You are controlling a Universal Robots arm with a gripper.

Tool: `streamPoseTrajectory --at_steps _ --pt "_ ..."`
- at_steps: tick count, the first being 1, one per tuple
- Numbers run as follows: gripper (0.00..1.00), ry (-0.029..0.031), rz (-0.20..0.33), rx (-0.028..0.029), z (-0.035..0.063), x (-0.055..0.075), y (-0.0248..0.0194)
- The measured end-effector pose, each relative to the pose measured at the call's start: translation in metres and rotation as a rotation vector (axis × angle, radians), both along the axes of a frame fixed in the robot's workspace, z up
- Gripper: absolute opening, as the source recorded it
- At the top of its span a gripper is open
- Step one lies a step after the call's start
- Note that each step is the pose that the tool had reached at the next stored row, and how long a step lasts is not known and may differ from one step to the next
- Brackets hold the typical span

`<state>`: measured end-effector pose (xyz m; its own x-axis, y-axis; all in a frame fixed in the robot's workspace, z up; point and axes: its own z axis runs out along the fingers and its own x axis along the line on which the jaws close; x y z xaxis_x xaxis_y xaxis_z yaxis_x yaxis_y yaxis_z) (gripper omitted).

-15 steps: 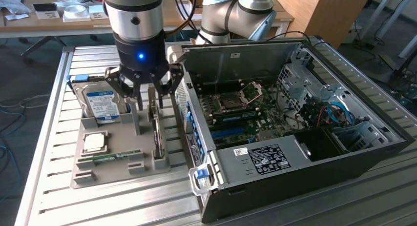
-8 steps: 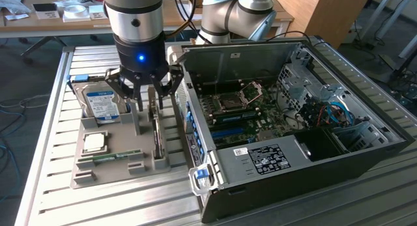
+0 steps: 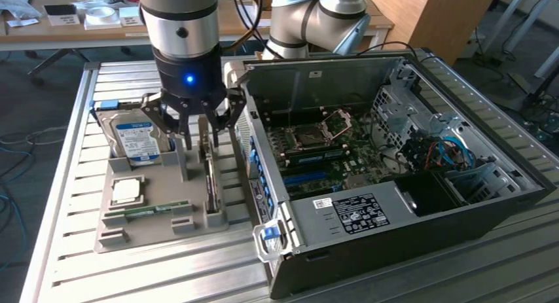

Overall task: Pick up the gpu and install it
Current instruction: 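Pick up the gpu and move the gpu toward the slot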

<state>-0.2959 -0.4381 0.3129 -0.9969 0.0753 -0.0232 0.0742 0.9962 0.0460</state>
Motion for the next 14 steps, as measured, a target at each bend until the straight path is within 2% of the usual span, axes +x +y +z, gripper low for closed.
streamPoseTrajectory --at_steps 14 --pt "0.47 -0.0001 0.000 0.0002 -0.0047 0.0000 0.0000"
